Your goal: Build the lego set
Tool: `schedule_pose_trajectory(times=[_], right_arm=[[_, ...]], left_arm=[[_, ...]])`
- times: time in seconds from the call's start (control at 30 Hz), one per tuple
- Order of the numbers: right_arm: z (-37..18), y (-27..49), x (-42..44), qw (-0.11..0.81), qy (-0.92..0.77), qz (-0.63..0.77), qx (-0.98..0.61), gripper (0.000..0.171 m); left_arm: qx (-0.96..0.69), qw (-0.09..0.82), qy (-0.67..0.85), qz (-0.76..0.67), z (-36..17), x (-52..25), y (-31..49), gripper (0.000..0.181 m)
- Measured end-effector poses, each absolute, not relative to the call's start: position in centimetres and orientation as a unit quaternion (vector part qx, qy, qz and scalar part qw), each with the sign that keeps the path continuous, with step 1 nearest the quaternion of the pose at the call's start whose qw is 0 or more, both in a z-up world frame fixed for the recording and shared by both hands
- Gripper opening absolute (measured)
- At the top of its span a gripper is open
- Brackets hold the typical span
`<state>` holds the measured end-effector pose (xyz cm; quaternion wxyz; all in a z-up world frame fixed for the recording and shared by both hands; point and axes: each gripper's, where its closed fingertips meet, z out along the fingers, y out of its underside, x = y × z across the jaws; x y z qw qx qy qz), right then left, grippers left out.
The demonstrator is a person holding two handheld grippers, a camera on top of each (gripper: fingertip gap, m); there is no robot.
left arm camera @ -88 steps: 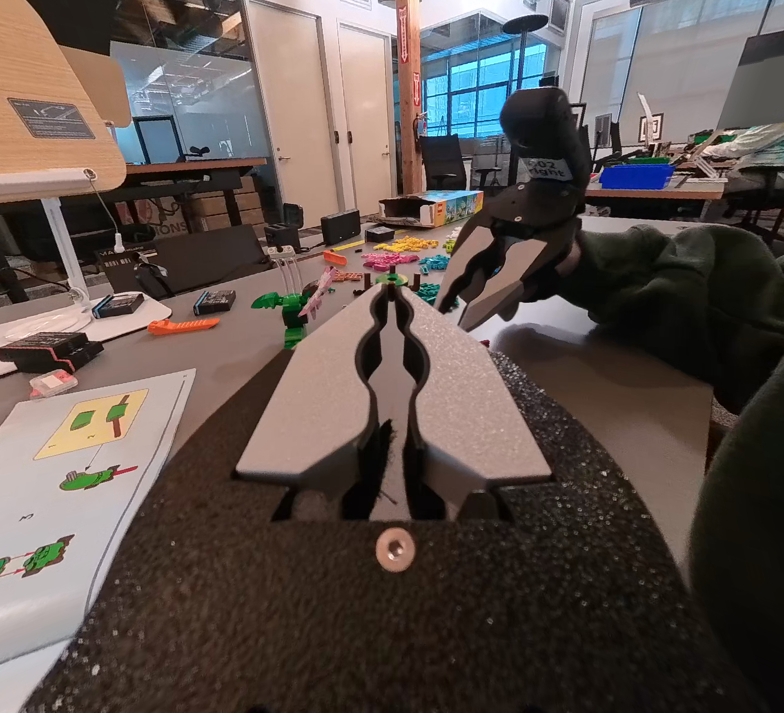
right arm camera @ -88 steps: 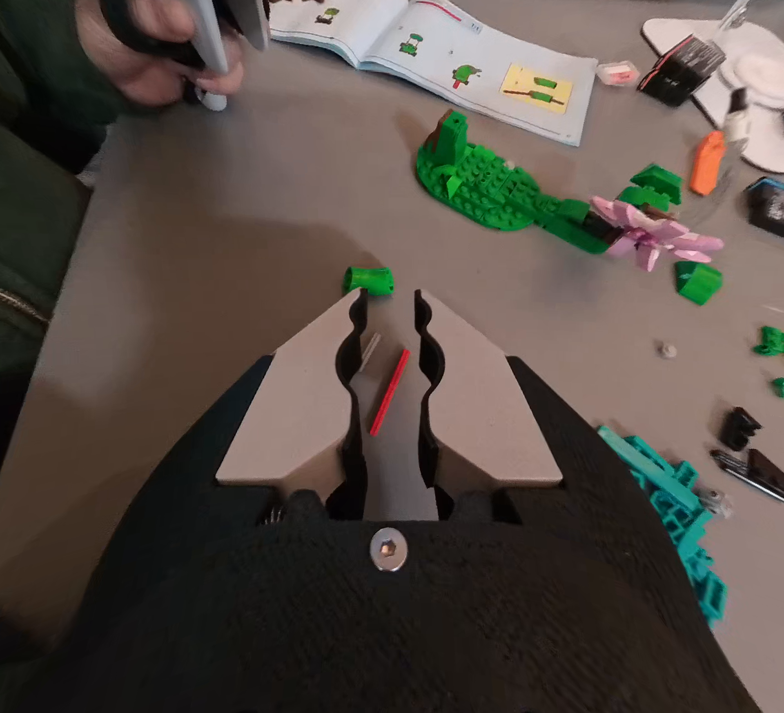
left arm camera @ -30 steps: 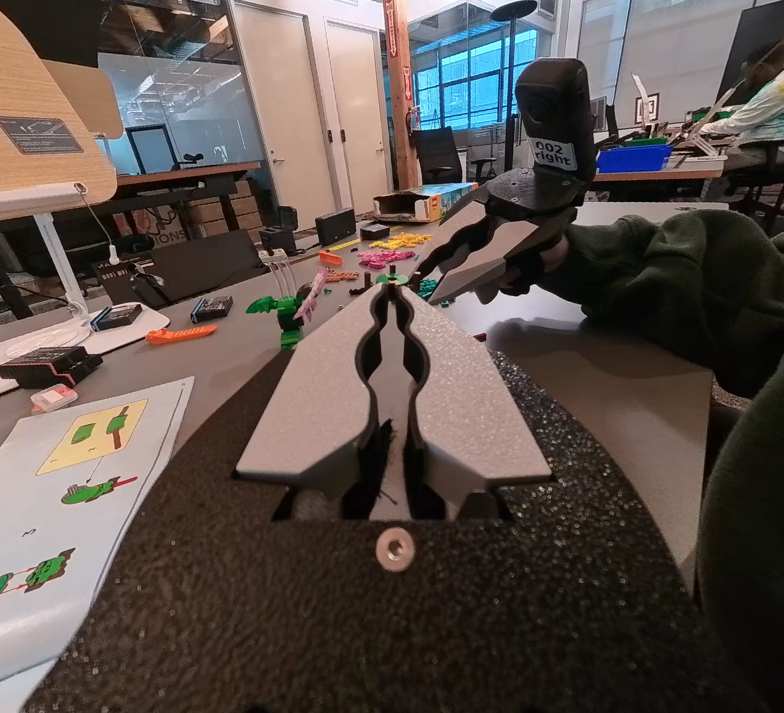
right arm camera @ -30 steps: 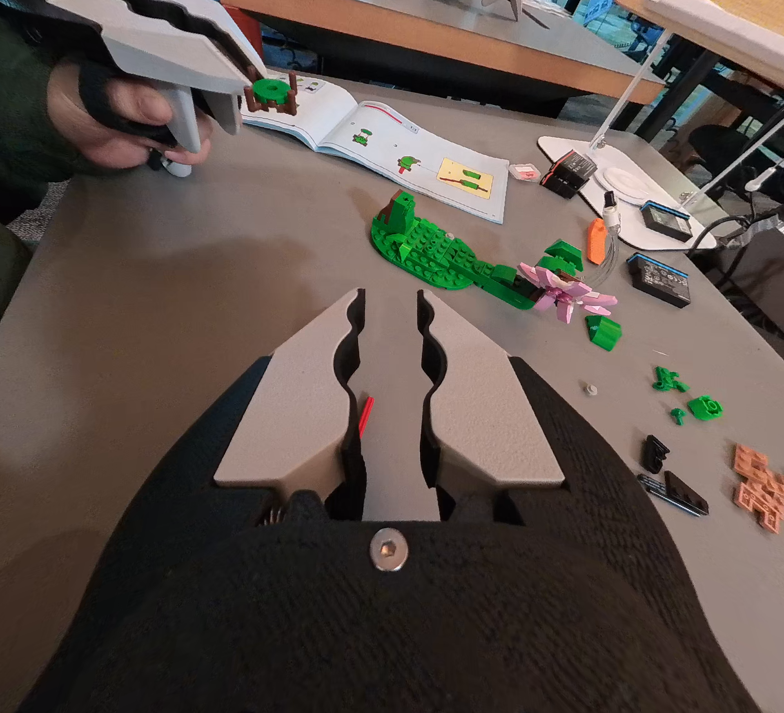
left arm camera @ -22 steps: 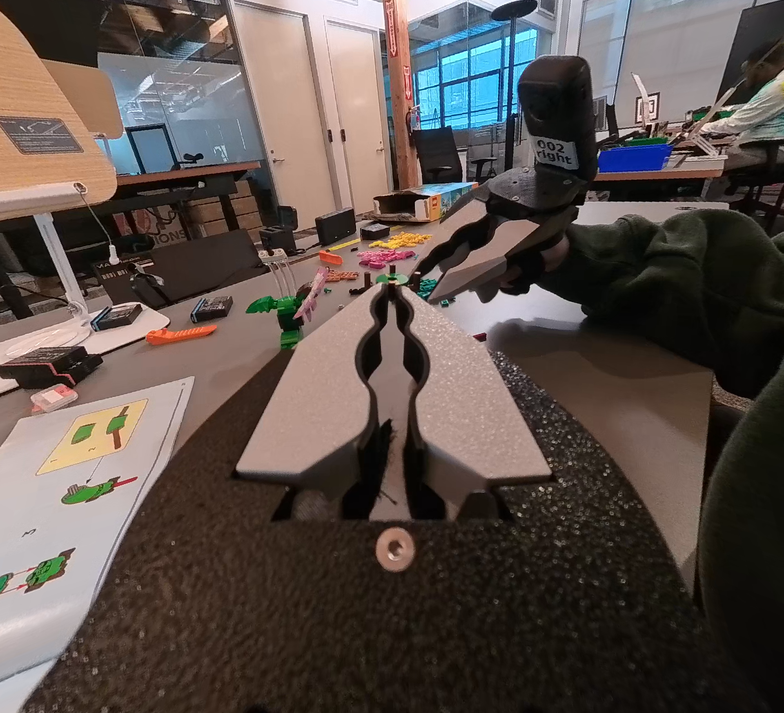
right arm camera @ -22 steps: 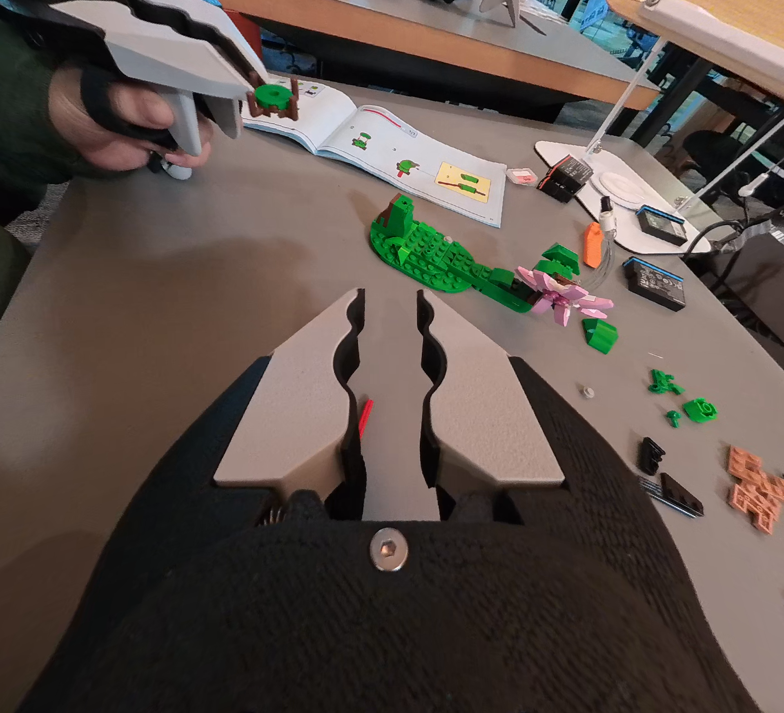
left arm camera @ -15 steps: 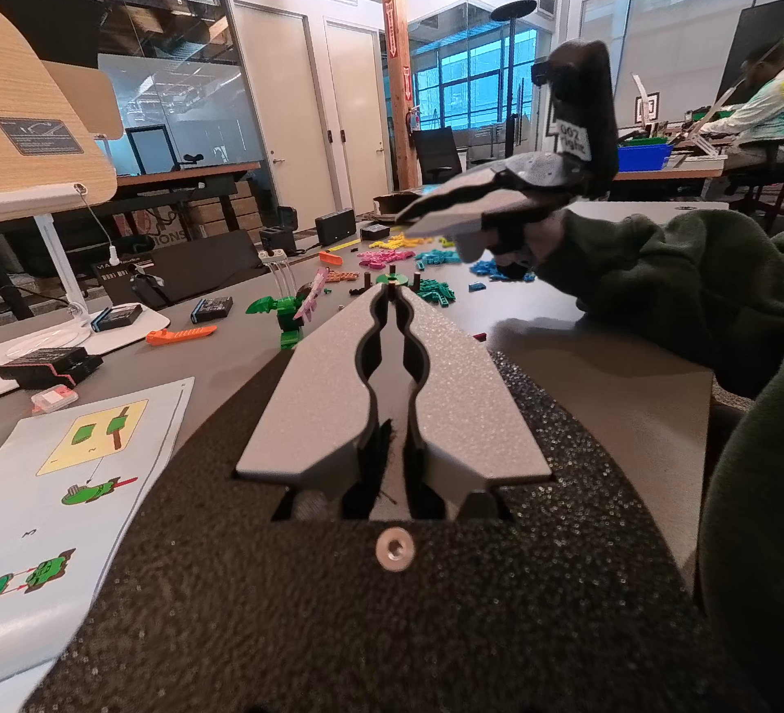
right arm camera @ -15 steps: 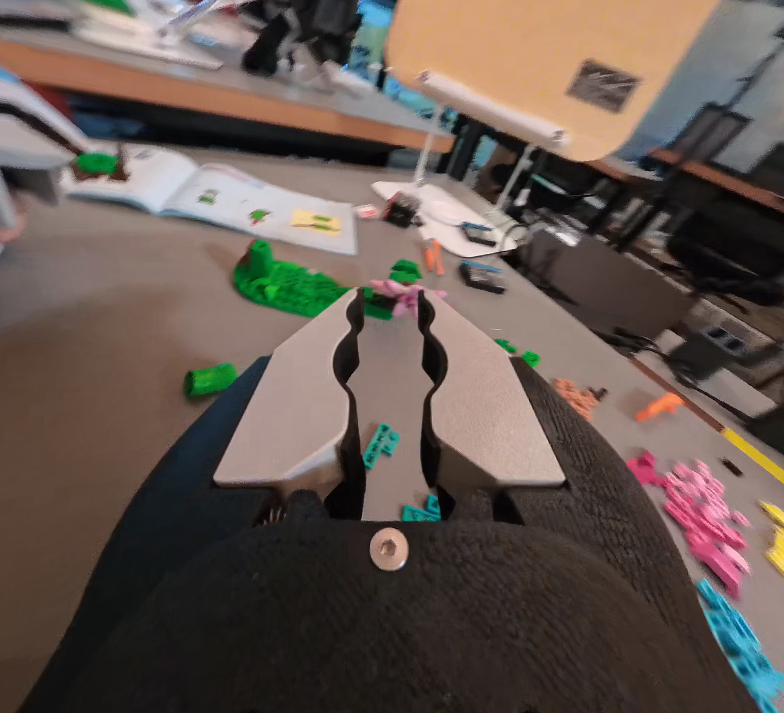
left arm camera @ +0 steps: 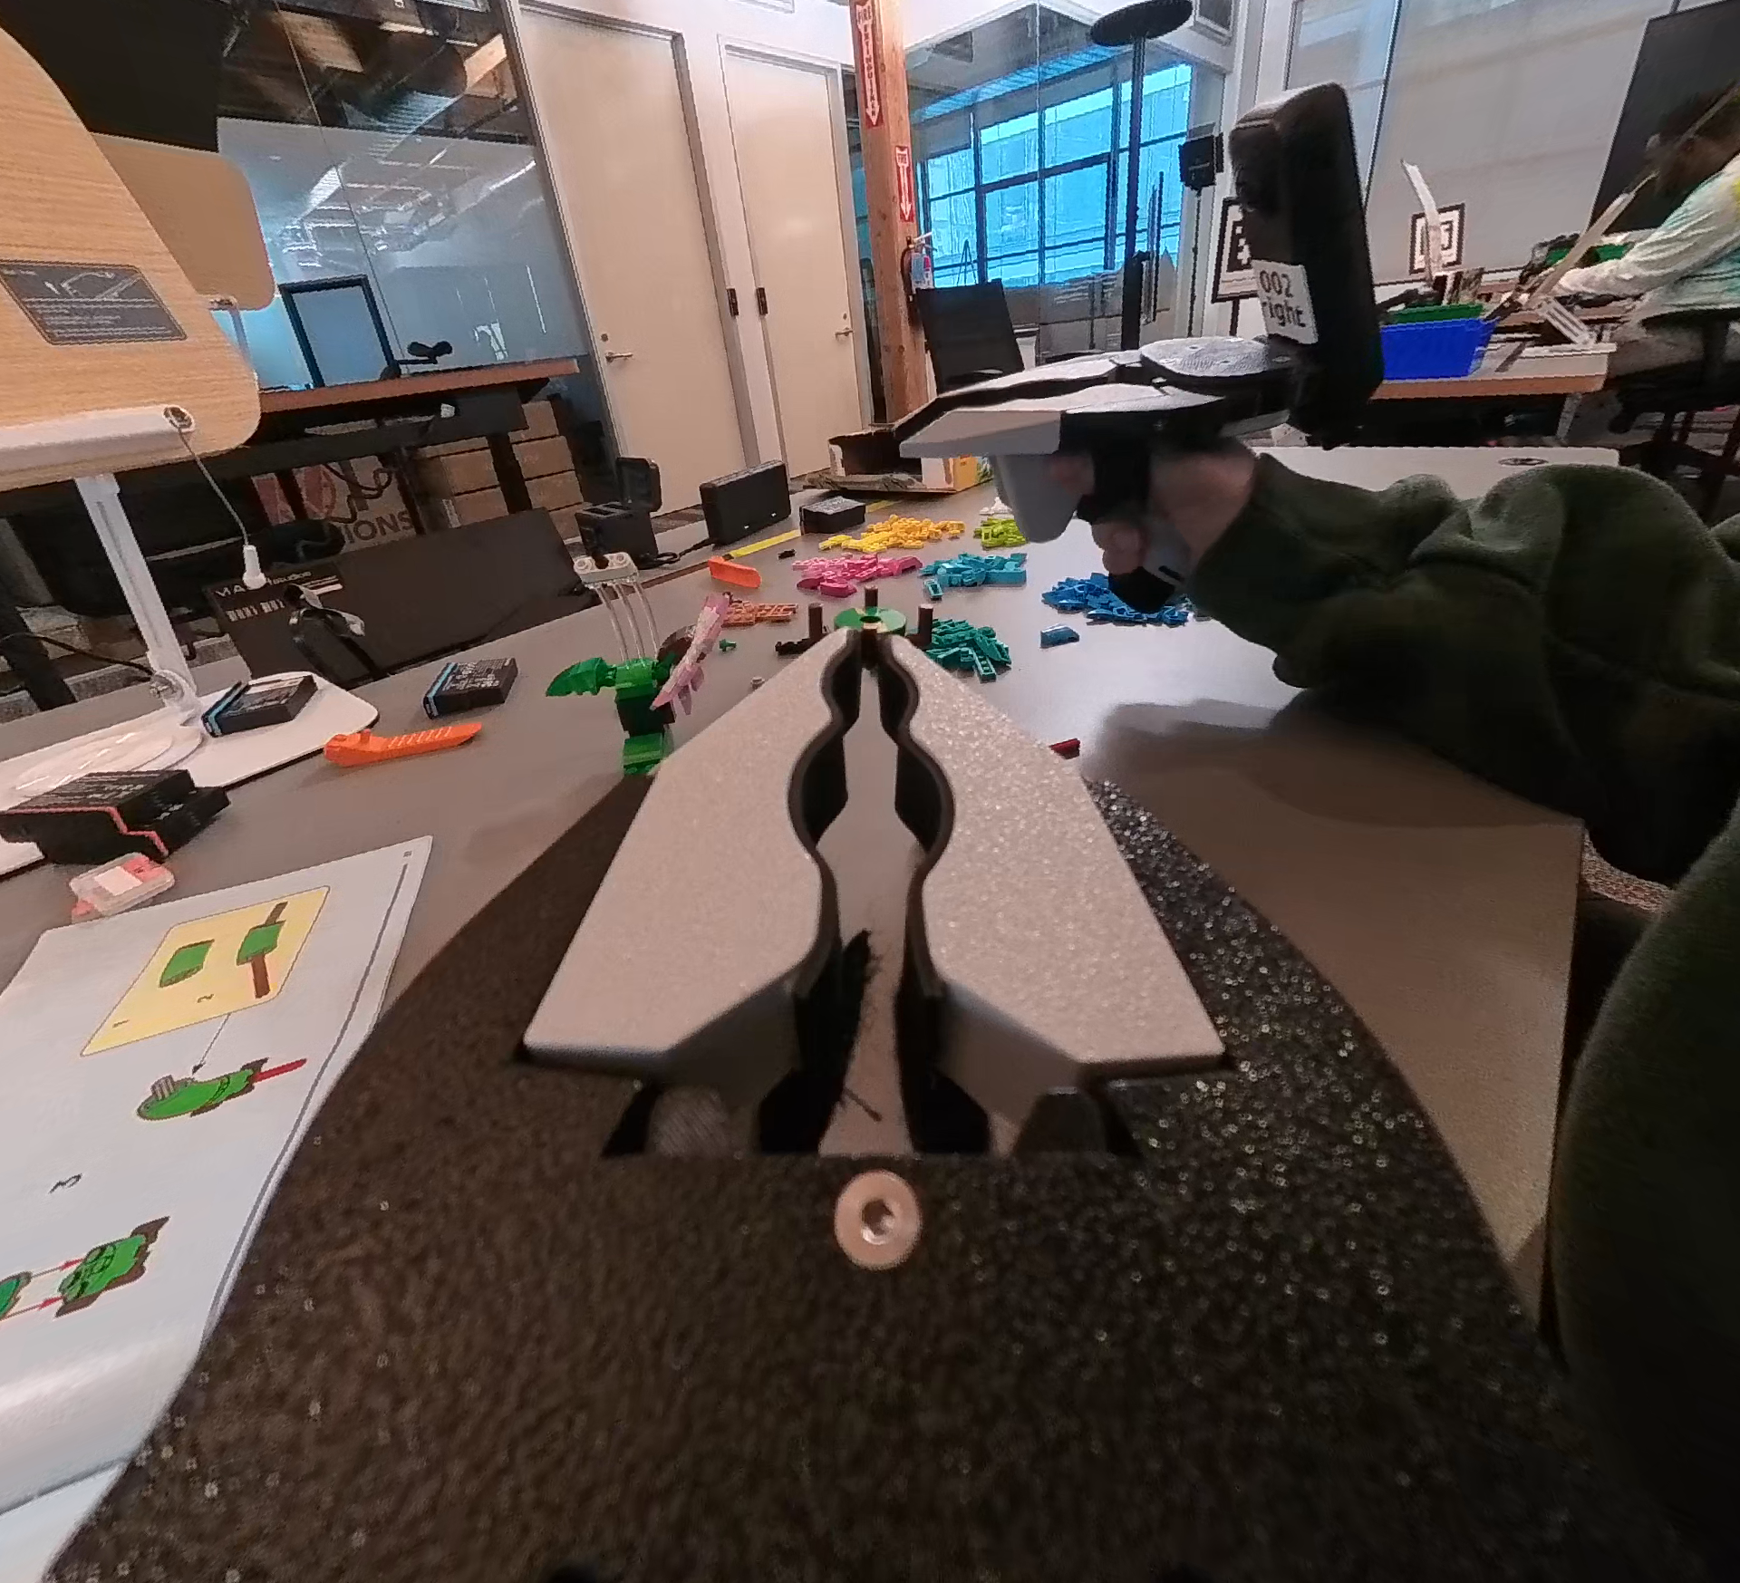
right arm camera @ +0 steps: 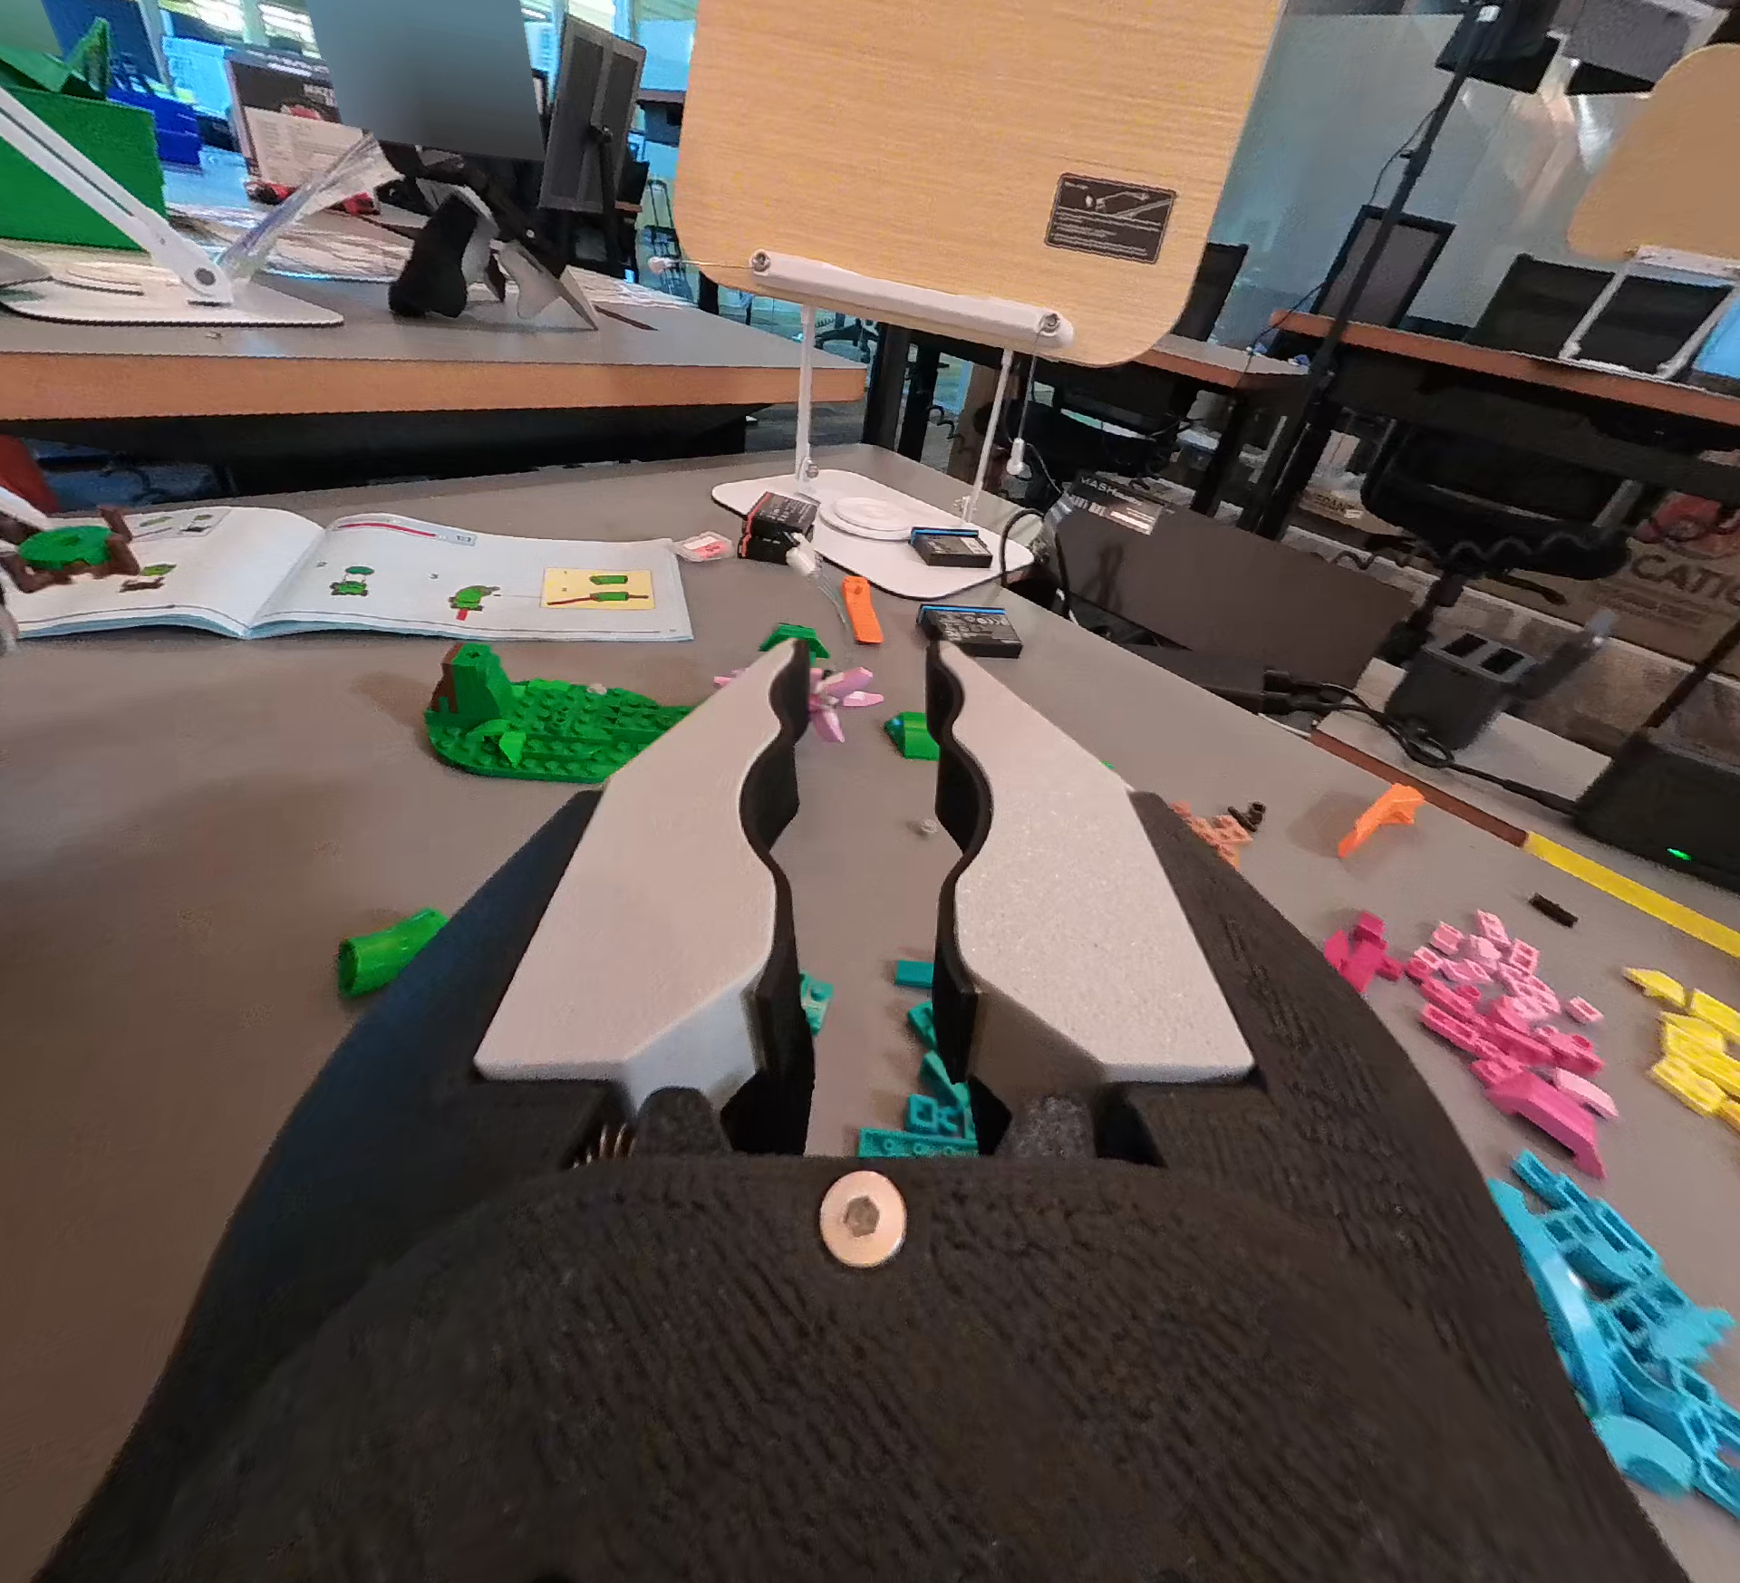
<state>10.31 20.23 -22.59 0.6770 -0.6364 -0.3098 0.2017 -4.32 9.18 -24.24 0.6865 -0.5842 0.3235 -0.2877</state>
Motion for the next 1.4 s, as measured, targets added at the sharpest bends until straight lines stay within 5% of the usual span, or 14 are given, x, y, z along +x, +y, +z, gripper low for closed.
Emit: schedule_pose_trajectory(times=[0.23,0.57,1.2,1.4], right_arm=[[-23.6,14.4,4.1,0.602,-0.475,0.325,-0.554,0.030],[-30.7,11.5,-0.7,0.507,-0.648,0.192,-0.535,0.023],[-30.4,11.2,-1.1,0.507,-0.641,0.223,-0.532,0.014],[-27.3,10.5,-0.6,0.440,-0.515,0.462,-0.572,0.014]], left_arm=[[-0.620,0.657,0.384,-0.190,-26.6,-3.5,10.8,0.000],[-0.563,0.607,0.560,0.029,-30.6,-0.5,10.8,0.001],[-0.565,0.622,0.542,-0.016,-30.1,-0.2,10.6,0.001],[-0.548,0.659,0.495,-0.144,-27.5,-0.1,9.6,0.037]])
